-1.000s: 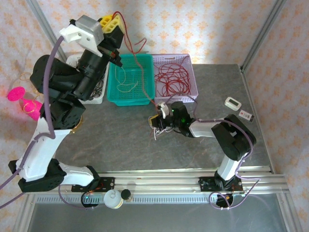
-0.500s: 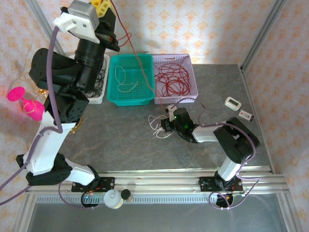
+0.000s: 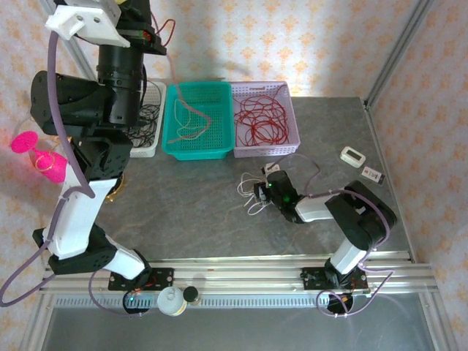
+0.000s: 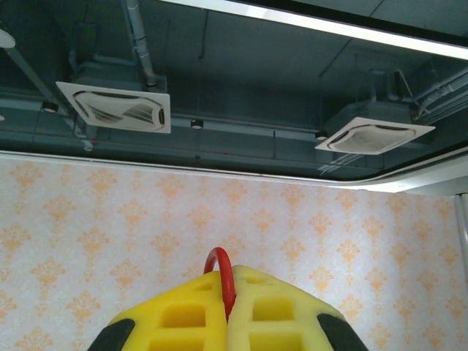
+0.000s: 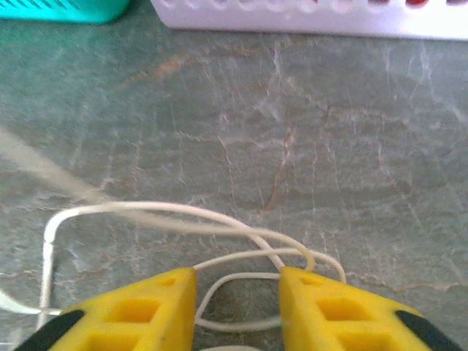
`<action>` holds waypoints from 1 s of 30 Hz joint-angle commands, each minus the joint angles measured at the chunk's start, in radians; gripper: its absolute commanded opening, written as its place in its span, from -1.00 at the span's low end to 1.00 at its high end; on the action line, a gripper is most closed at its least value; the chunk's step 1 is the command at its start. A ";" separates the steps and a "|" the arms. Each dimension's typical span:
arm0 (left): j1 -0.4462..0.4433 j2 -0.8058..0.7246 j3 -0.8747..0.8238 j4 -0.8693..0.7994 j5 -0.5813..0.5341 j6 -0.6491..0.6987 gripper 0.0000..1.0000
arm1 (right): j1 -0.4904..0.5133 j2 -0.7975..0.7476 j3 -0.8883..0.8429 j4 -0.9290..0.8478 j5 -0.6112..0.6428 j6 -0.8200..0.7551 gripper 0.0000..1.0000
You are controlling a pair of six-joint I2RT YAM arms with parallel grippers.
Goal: Untangle the cables
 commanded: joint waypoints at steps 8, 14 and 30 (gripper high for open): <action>0.006 -0.114 -0.240 -0.008 0.005 -0.108 -1.00 | -0.015 -0.333 0.058 0.015 -0.232 -0.022 0.00; 0.006 -0.244 -0.493 -0.070 0.124 -0.234 -1.00 | -0.050 -0.484 0.125 0.009 -0.351 -0.053 0.17; 0.006 -0.433 -0.865 -0.158 0.419 -0.341 -1.00 | -0.143 -0.314 0.437 -0.033 -0.828 -0.793 0.19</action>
